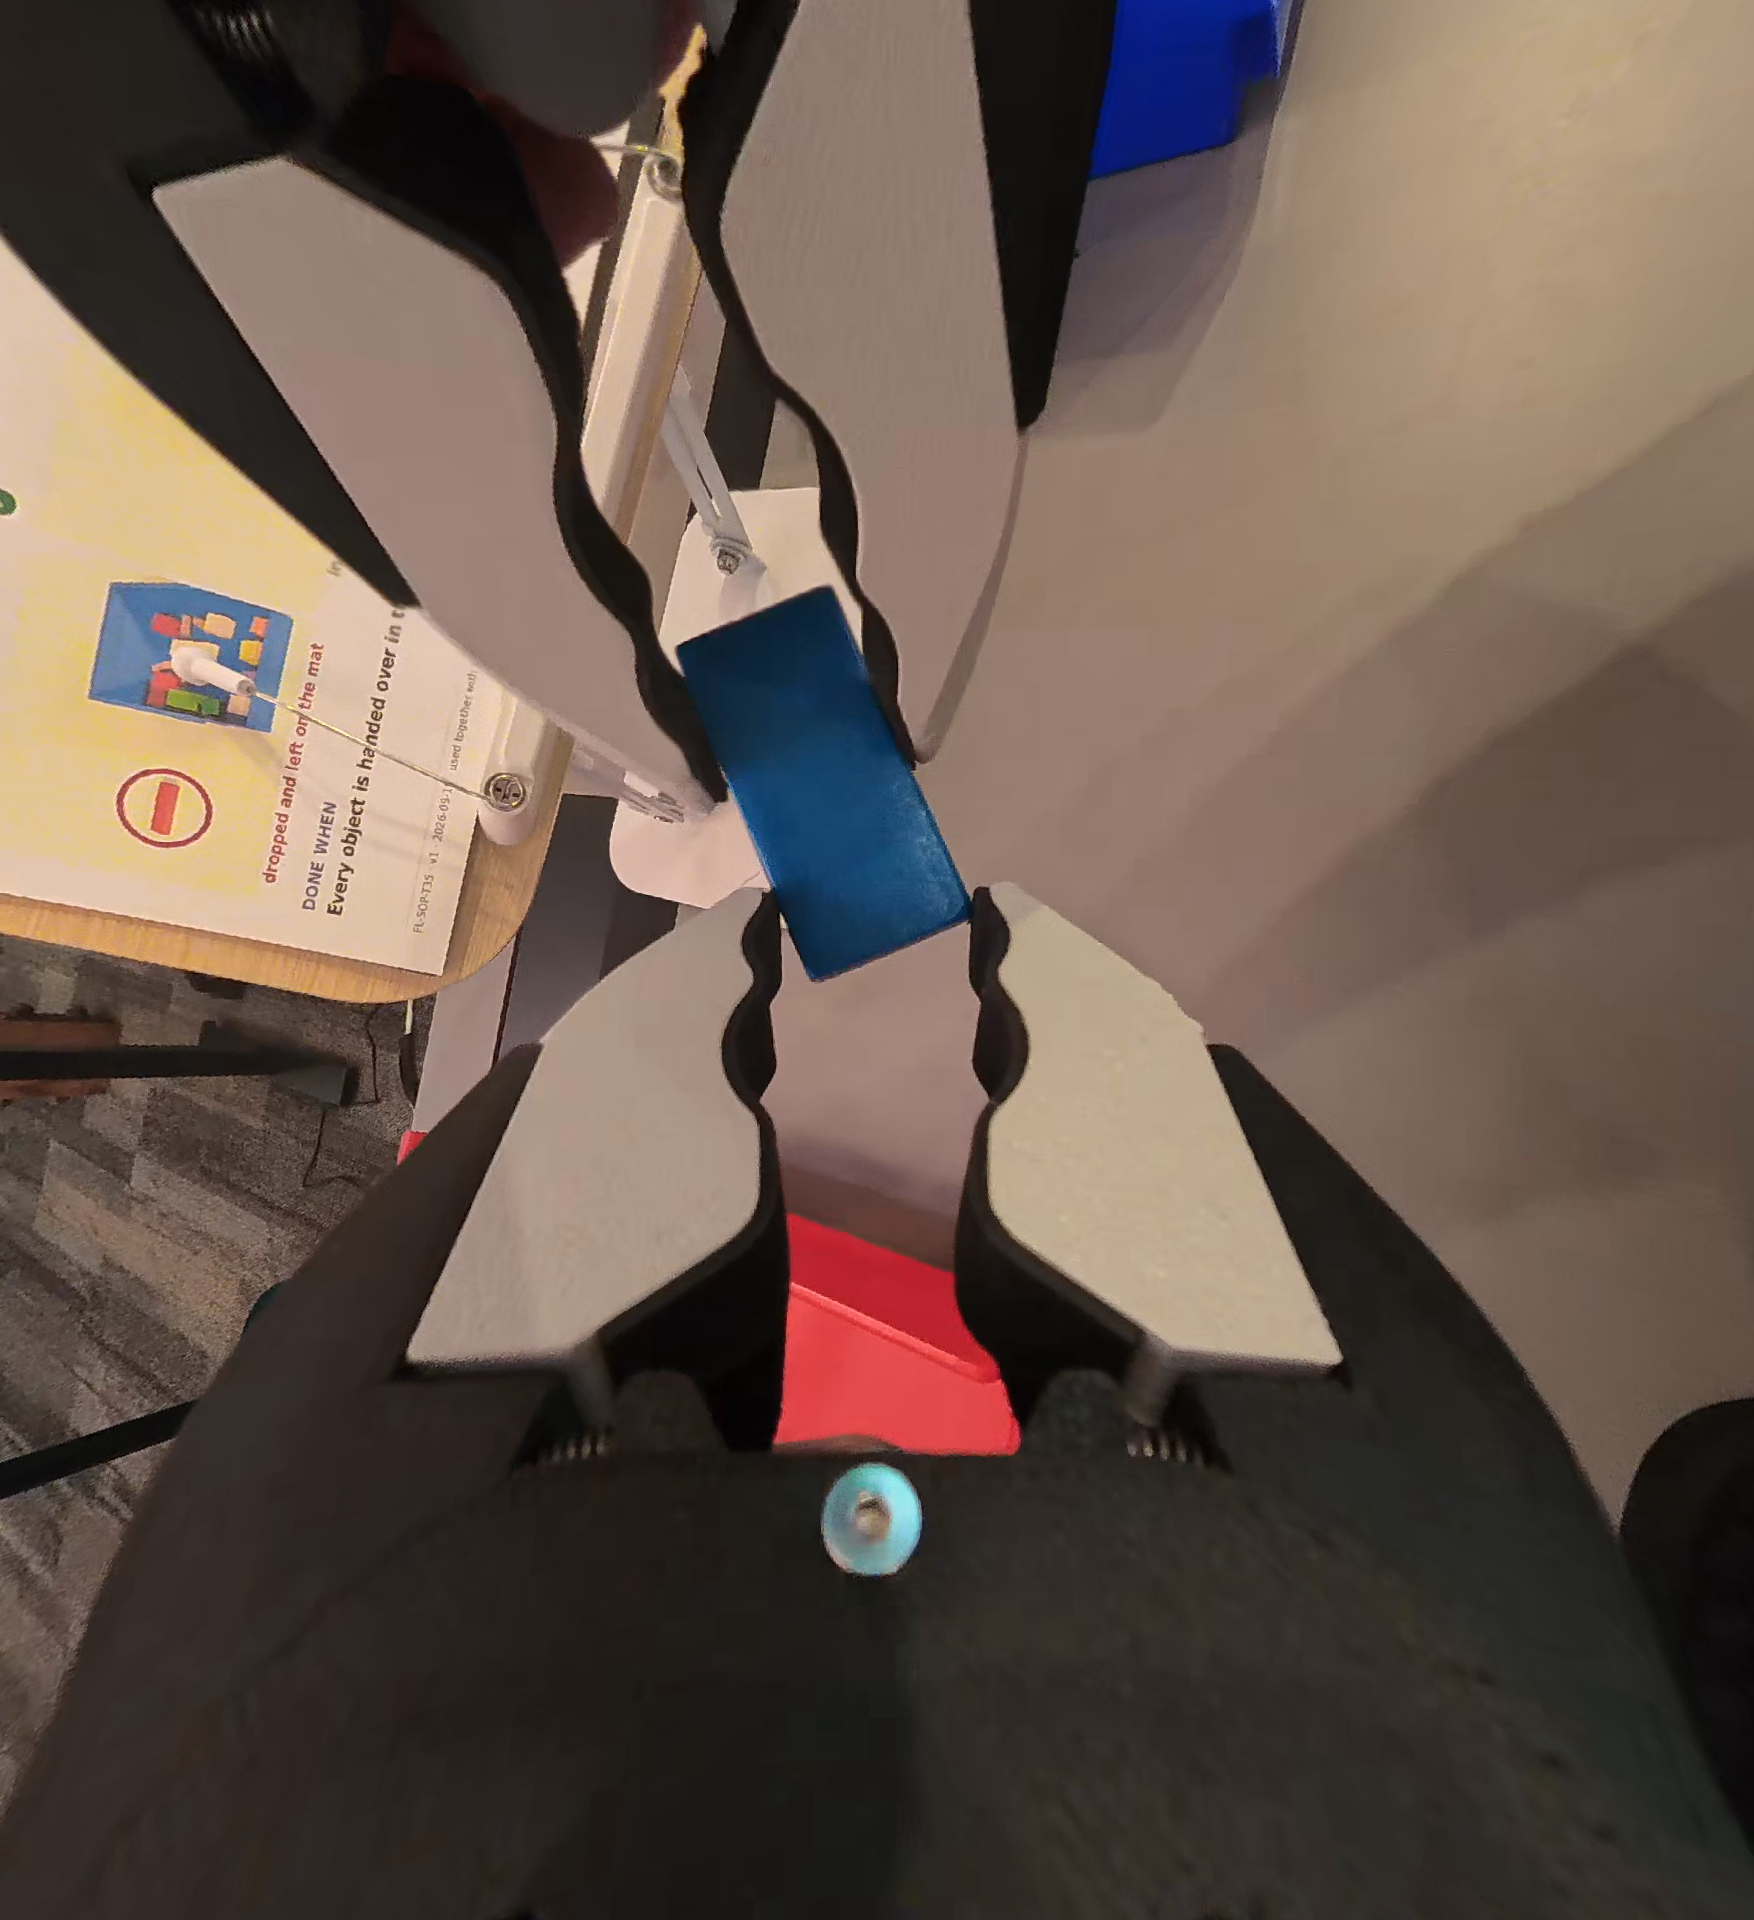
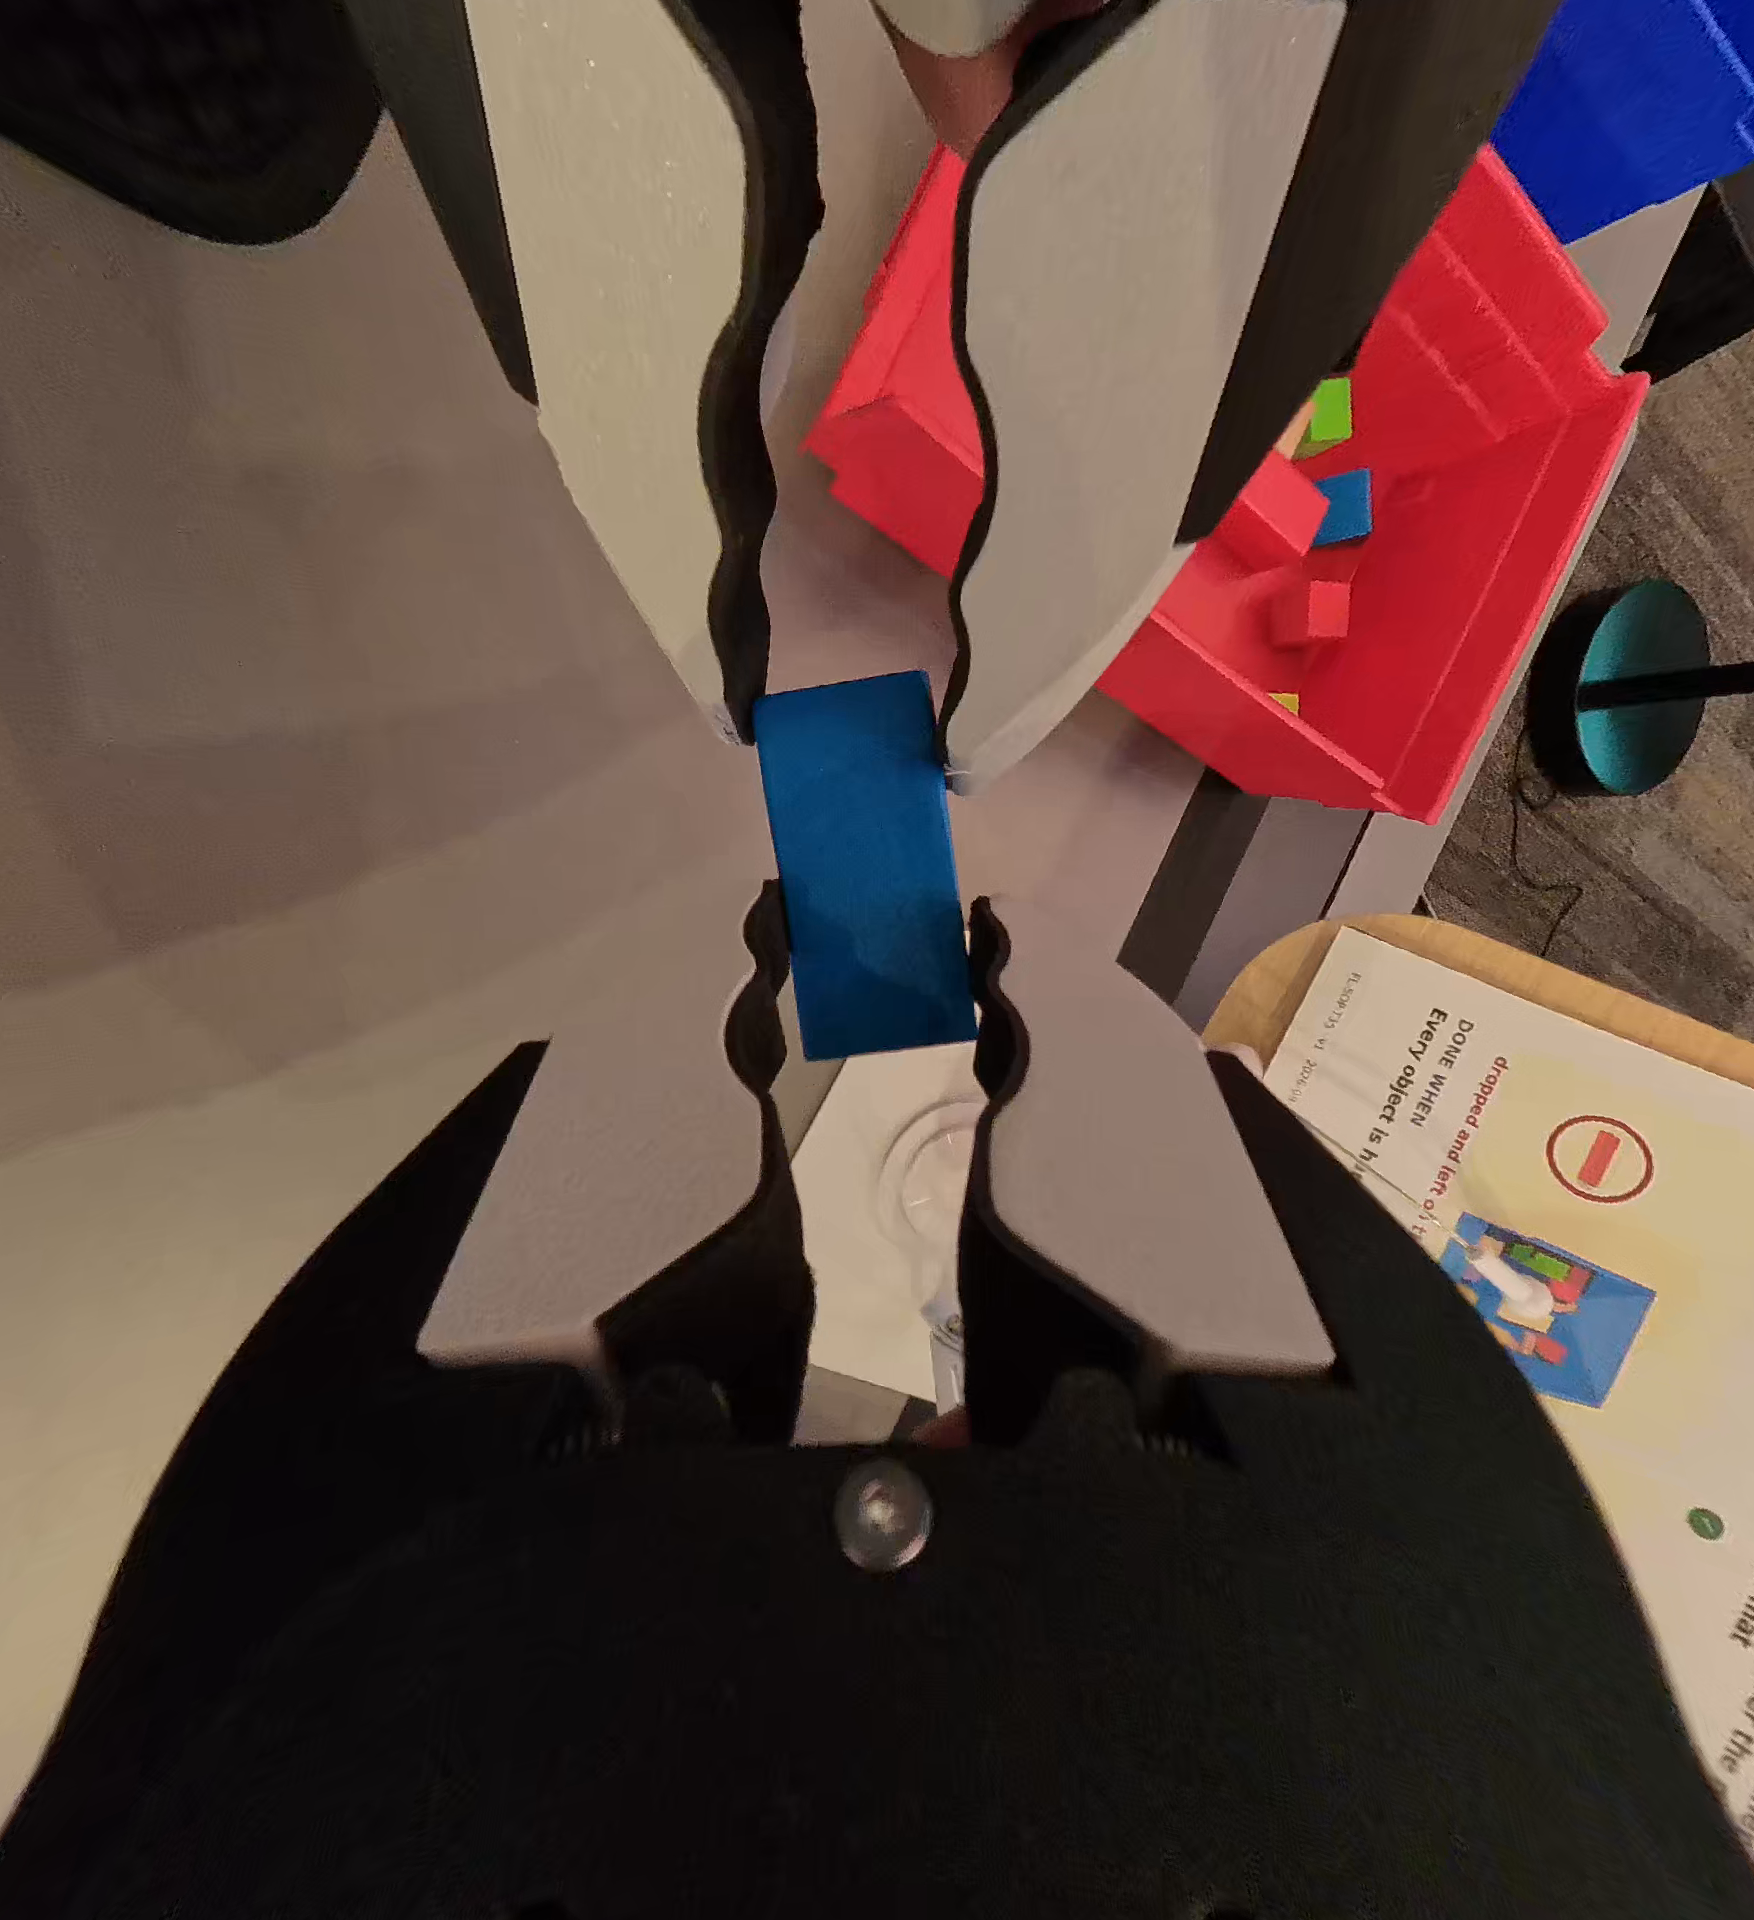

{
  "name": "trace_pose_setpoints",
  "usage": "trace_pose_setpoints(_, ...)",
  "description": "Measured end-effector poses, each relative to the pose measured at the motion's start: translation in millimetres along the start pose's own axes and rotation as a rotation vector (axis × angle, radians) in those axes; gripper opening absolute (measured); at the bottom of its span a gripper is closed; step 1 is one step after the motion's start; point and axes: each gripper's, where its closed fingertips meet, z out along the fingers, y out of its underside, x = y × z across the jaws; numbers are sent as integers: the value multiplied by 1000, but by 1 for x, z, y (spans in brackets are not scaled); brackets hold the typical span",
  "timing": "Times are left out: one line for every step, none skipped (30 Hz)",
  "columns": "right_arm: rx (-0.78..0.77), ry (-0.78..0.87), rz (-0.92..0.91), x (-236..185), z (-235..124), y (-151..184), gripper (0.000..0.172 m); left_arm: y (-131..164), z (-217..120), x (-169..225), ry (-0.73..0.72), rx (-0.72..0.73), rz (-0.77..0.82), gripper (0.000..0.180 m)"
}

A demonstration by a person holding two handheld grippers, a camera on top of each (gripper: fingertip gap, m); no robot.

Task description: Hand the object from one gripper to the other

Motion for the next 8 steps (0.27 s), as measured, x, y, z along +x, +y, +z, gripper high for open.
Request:
trace_pose_setpoints(10, 0, 10, 0, -2, 0, 31, 0, 0, -1, -4, 2, -2, 35)
trace_pose_setpoints(22, -1, 22, -1, -4, 0, 31, -2, -1, -1, -5, 10, -8, 34)
trace_pose_setpoints(38, 3, 38, -1, -7, 0, 31, -4, -3, -1, -4, 29, -16, 34)
trace_pose_setpoints(59, 11, 57, -2, -13, 1, 31, -7, -5, -4, -15, 51, -26, 34)
trace_pose_setpoints(82, 19, 80, -2, -20, 2, 31, -10, -9, -8, -34, 73, -42, 39)
trace_pose_setpoints(100, 36, 113, -2, -29, 7, 31, -10, -14, -12, -49, 89, -54, 43)
trace_pose_setpoints(110, 66, 151, -2, -40, 15, 31, -11, -19, -15, -62, 111, -64, 44)
trace_pose_setpoints(120, 99, 194, -1, -53, 26, 31, -11, -25, -20, -80, 132, -79, 44)
